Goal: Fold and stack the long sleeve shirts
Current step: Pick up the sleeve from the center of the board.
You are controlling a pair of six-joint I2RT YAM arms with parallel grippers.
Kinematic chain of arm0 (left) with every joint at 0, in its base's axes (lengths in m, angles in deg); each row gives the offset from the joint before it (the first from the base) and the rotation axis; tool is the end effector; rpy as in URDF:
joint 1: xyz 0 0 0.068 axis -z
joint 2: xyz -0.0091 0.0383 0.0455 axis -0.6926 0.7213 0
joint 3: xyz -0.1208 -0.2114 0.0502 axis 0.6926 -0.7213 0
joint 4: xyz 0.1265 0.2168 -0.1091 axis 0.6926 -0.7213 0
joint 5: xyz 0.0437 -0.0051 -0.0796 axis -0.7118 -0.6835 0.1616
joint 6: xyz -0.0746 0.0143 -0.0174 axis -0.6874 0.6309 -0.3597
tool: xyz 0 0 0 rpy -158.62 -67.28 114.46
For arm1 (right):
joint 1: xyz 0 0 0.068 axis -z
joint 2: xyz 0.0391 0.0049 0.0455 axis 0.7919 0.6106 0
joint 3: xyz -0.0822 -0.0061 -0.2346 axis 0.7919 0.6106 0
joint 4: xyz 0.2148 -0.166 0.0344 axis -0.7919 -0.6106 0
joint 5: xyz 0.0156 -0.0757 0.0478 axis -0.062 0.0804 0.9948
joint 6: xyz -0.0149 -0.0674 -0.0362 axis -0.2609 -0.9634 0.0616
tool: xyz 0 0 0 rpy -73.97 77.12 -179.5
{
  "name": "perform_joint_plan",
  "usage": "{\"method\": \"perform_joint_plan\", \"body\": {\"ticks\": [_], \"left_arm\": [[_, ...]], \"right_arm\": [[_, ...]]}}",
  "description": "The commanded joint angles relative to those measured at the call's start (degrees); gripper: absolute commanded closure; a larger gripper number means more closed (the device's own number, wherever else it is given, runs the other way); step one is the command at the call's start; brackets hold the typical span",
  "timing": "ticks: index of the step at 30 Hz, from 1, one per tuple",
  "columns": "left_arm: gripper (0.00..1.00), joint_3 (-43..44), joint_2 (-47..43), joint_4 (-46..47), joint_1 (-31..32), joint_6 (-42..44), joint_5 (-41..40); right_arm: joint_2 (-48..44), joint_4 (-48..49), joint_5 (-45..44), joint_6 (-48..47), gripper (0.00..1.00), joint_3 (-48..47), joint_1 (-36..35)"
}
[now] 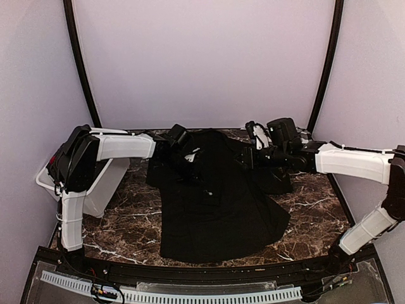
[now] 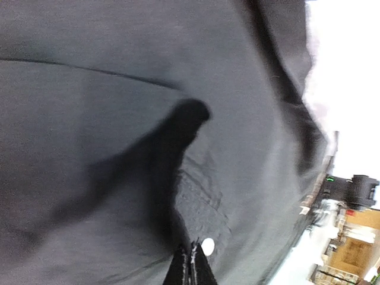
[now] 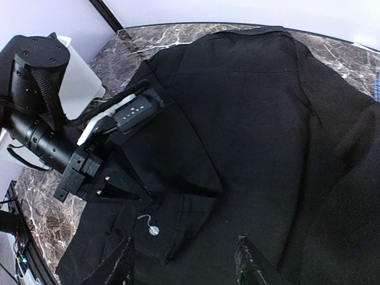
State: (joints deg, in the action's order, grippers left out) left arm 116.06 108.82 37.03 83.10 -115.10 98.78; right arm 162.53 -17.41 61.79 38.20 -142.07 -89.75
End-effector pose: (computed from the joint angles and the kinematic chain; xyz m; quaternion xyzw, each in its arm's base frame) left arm 0.3438 -0.3243 0.1327 0.1809 0.9064 -0.3658 0.1093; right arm 0.2871 0.2326 0.2172 -0.1613 0.8578 0.2971 0.3871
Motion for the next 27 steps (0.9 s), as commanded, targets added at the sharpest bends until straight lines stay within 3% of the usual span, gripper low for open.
{"method": "perform_joint_plan", "body": {"ticks": [1, 11, 27], "left_arm": [[1.0, 1.4, -3.5, 4.4, 0.9, -5.4, 10.6], [1.0, -0.3, -3.3, 15.0, 1.6, -17.2, 16.0], [1.0, -2.7, -3.3, 21.2, 1.8, -22.0, 18.1]], "right_arm": [[0.7, 5.7, -0.1, 3.2, 0.46, 1.8, -3.4], [5.1, 9.5, -3.6, 7.6, 0.39, 3.1, -10.5], [10.8, 9.9, -8.8, 11.4, 0.29, 3.9, -13.1]]}}
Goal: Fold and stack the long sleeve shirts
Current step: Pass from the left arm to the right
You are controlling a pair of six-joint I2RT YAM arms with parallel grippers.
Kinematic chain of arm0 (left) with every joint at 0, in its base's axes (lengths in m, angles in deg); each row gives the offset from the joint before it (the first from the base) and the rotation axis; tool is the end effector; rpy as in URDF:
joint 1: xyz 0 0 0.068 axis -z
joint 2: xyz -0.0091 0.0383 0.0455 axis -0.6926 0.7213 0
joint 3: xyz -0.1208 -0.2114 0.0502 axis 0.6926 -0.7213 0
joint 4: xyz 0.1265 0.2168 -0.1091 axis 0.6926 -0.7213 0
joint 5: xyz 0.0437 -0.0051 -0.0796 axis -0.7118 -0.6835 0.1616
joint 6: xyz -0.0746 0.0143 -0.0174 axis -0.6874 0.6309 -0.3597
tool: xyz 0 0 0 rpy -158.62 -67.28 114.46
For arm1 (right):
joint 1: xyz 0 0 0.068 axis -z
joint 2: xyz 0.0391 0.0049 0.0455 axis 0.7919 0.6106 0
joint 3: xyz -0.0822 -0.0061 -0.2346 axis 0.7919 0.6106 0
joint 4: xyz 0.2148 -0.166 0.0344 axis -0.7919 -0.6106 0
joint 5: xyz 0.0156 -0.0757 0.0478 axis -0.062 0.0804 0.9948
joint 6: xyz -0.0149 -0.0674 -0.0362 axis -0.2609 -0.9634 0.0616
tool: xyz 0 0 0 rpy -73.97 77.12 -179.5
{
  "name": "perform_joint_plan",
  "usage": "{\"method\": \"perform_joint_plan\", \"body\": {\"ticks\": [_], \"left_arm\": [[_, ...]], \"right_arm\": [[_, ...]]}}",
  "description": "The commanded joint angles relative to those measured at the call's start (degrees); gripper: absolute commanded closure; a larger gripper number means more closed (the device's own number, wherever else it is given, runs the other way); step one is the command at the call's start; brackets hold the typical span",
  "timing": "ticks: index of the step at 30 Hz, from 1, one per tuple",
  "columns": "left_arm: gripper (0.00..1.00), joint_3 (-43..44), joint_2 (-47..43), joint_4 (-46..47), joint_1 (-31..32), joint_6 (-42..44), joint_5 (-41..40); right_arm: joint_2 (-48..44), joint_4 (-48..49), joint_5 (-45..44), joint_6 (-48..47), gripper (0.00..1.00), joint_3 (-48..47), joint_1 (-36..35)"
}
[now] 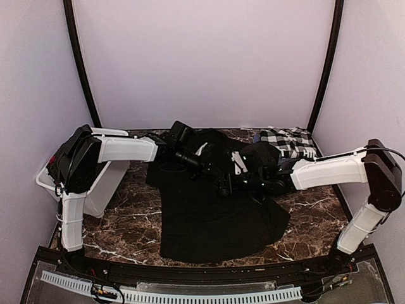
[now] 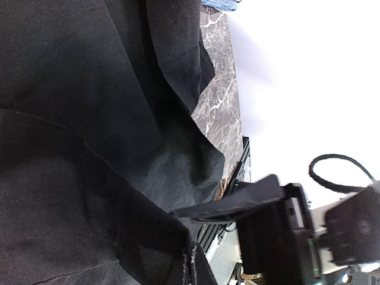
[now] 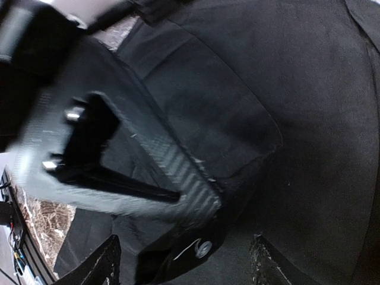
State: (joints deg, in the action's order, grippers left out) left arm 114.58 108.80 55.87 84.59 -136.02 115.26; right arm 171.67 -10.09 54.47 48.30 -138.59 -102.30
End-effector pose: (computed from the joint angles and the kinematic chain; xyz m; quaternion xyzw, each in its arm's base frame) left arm 0.3386 -0.3557 0.1610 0.1272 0.8328 -0.5370 0.0443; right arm 0.2439 0.2933 0.1524 -0.1523 0.8831 0.2995 0.3274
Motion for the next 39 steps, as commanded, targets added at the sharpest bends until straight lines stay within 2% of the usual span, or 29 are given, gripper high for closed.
{"method": "perform_joint_plan", "body": {"ticks": [1, 8, 11, 18, 23, 24, 29, 35, 39], "left_arm": [[1.0, -1.3, -3.2, 2.4, 0.3, -1.0, 1.8], [1.0, -1.8, -3.2, 2.0, 0.4, -0.6, 1.3], [1.0, -1.9, -3.2, 1.7, 0.4, -0.4, 1.1], [1.0, -1.5, -3.4, 1.0, 0.4, 0.0, 0.4], [1.0, -1.1, -3.8, -0.7, 0.5, 0.4, -1.0], [1.0, -1.0, -4.1, -1.0, 0.5, 0.7, -1.9], [0.91, -1.0, -5.8, -4.3, 0.4, 1.9, -7.3], [0.63, -4.9, -14.6, -9.9, 0.3, 4.0, -18.8], [0.62, -12.1, -21.6, -14.1, 0.3, 4.5, -24.2]], "right_arm": [[2.2, 2.5, -1.6, 1.5, 0.29, 0.0, -0.5], [4.4, 4.8, -1.6, 3.0, 0.3, -0.3, -0.6], [4.9, 5.3, -3.5, 3.3, 0.35, -0.4, -0.5], [5.6, 7.0, -4.0, 4.0, 0.66, 0.3, -0.5], [5.7, 6.9, -4.6, 3.8, 0.97, 0.1, -0.5], [5.7, 6.7, -4.7, 3.7, 1.0, 0.1, -0.5], [4.3, 6.2, -4.3, 2.6, 1.0, 0.7, -0.5], [3.2, 5.1, -4.6, -0.8, 1.0, -0.7, -0.5], [3.6, 3.9, -4.0, -3.6, 1.0, -4.0, -0.5]]}}
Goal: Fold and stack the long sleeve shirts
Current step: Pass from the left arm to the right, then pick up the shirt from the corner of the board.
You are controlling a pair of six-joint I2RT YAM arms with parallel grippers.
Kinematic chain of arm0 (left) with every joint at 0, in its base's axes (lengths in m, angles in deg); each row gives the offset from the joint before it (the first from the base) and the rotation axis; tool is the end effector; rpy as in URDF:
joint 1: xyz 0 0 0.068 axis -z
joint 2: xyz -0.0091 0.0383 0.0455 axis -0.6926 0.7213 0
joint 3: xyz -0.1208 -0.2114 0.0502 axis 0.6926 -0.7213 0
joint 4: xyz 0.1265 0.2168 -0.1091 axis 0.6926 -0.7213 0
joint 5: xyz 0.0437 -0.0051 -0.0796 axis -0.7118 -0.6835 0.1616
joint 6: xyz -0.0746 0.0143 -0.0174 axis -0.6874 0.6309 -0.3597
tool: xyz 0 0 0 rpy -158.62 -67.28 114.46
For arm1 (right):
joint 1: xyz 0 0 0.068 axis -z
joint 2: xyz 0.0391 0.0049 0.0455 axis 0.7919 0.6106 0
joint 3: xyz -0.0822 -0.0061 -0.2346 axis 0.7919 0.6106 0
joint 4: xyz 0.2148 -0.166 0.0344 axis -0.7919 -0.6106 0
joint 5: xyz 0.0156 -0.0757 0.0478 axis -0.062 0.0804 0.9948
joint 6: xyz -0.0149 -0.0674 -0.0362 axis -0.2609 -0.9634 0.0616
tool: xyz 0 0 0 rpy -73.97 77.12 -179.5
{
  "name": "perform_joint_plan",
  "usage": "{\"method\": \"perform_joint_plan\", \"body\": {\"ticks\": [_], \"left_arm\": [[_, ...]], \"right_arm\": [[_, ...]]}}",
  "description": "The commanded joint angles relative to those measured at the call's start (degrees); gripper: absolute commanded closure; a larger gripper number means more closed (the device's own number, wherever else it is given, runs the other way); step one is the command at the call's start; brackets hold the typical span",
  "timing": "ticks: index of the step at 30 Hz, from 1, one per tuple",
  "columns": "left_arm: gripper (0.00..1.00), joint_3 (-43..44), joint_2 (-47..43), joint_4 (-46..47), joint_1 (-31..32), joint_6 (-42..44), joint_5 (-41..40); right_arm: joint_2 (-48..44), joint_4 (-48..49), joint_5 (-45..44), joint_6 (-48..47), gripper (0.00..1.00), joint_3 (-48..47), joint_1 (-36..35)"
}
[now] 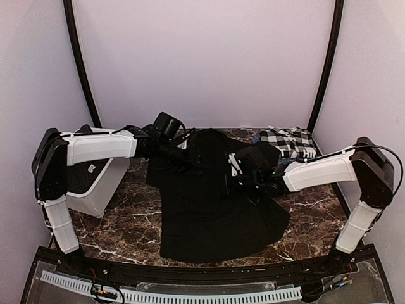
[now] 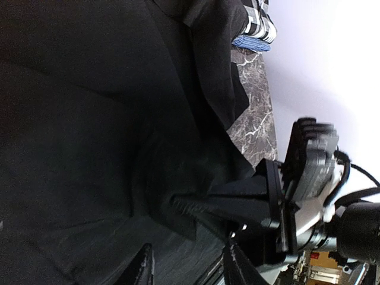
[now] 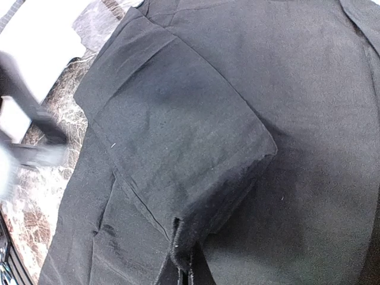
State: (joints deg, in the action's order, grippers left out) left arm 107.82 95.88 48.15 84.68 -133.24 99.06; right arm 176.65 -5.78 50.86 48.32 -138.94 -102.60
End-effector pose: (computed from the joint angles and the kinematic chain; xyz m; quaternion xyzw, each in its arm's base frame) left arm 0.3216 -0.3227 0.2008 0.0844 0.8748 -0.4549 0.1434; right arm 0.2521 0.2997 0.1311 -0.1410 0.8863 0.2774 0.3431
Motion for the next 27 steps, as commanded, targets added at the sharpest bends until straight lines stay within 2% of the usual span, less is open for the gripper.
{"method": "perform_joint_plan", "body": {"ticks": [1, 4, 7, 11, 15, 20, 27], "left_arm": [[0.61, -7.7, -9.8, -8.7, 0.2, 2.3, -9.0], [0.61, -12.6, -16.0, -13.7, 0.2, 2.8, -12.6], [0.62, -21.2, -21.9, -16.6, 0.3, 0.7, -12.7], [0.62, -32.2, -31.3, -16.7, 1.9, -4.2, -9.9], [0.62, -40.5, -35.5, -15.2, 6.1, -9.8, -8.5], [0.59, -47.0, -36.8, -9.7, 10.8, -14.9, -7.2], [0.62, -47.3, -30.2, -5.4, 16.2, -15.9, -5.8]], "right_arm": [[-1.3, -0.9, -0.3, -4.2, 1.0, -4.6, -0.2], [-0.9, -2.0, -0.2, -6.4, 1.0, -7.7, -0.1], [-0.5, -3.4, 0.2, -8.0, 1.0, -10.3, -0.1], [-0.6, -4.4, 1.2, -9.0, 1.0, -12.2, -0.1], [-1.2, -4.4, 1.1, -9.6, 1.0, -13.1, -0.1], [-1.3, -5.1, 0.9, -10.1, 1.0, -14.6, -0.1], [-1.9, -5.5, 0.4, -10.3, 1.0, -16.2, -0.1]]}}
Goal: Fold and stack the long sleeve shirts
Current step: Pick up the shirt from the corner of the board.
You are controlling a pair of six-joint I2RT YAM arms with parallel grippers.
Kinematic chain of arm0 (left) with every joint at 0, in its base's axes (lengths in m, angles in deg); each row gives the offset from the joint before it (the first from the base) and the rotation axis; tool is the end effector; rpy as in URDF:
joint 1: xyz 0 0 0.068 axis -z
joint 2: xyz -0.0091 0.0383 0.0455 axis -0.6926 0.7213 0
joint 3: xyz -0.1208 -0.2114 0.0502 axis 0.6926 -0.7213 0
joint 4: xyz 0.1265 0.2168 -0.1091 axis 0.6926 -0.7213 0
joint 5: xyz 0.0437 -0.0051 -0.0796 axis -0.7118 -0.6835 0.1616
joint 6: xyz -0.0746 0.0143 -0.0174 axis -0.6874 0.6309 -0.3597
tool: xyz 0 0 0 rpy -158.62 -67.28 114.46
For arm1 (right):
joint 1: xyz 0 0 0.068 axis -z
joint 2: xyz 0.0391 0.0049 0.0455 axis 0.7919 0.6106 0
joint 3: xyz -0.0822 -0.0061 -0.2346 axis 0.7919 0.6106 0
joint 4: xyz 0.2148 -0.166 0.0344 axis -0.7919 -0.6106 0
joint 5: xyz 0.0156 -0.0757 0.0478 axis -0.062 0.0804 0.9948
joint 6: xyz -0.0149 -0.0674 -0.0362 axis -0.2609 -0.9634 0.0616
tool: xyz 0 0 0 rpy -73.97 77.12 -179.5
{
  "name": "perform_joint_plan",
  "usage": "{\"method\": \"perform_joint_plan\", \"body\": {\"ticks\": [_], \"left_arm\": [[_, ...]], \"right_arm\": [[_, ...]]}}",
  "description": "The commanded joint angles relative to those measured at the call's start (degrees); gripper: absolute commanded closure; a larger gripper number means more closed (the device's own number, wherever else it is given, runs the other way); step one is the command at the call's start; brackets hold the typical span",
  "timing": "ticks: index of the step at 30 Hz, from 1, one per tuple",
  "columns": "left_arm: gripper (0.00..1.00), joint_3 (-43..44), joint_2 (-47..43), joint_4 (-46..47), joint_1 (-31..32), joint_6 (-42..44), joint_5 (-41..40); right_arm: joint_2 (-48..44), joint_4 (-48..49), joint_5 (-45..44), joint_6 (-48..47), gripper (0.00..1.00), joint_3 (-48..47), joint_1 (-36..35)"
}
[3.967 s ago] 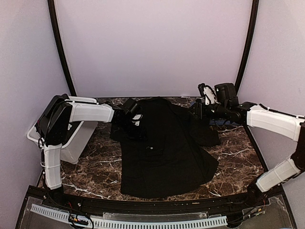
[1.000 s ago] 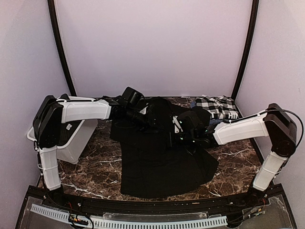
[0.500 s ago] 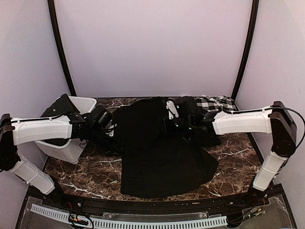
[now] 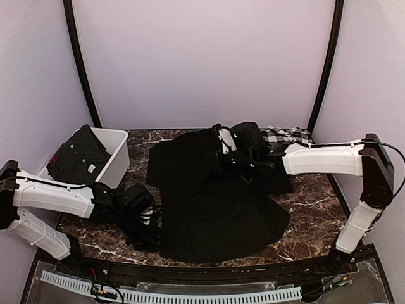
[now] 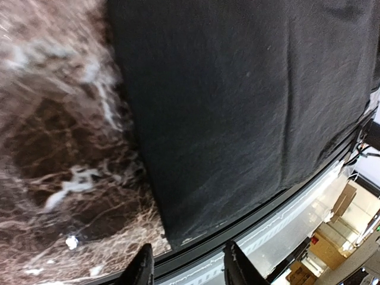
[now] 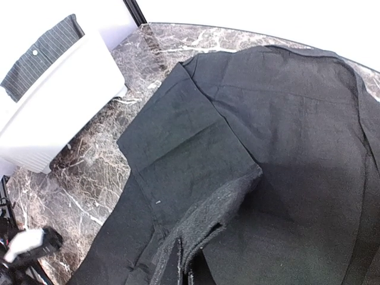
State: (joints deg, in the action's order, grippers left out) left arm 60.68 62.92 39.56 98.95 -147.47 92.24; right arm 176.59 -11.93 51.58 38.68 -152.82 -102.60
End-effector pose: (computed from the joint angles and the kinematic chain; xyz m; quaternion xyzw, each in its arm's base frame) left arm 0.1260 -0.2275 0.1066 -0.0192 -0.9508 0.3070 0.0371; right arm 0.2744 0.3277 0.2060 -0.2092 0.8398 0.2876 0.4103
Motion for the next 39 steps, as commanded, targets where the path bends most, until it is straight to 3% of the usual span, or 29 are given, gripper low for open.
{"method": "perform_joint_plan", "body": {"ticks": [1, 6, 12, 27, 32, 39], "left_arm": [[0.62, -0.2, 3.1, 3.8, 2.1, -1.7, 1.0], [0.73, -0.5, 6.0, 5.9, 2.4, -2.3, 1.1], [0.99, -1.2, 7.1, 3.2, 2.4, -3.5, -3.0], [1.0, -3.3, -4.9, -17.0, -10.3, 5.2, -9.7], [1.0, 1.0, -3.5, -19.1, -10.4, 8.8, -8.5], [1.0, 10.8, -1.7, -22.7, -9.8, 16.6, -8.2]], "right_arm": [[-1.9, 0.7, -0.4, -0.7, 1.0, -2.7, -0.1], [-1.6, -1.0, -0.8, -1.4, 1.0, -4.5, -0.1], [0.0, -2.6, -2.4, -3.8, 1.0, -8.1, 0.0], [7.0, -5.9, -3.0, -10.5, 1.0, -24.3, 7.7], [10.0, -5.6, -0.9, -14.5, 1.0, -30.8, 10.0], [14.1, -6.7, -5.2, -21.2, 1.0, -41.0, 12.2]]}}
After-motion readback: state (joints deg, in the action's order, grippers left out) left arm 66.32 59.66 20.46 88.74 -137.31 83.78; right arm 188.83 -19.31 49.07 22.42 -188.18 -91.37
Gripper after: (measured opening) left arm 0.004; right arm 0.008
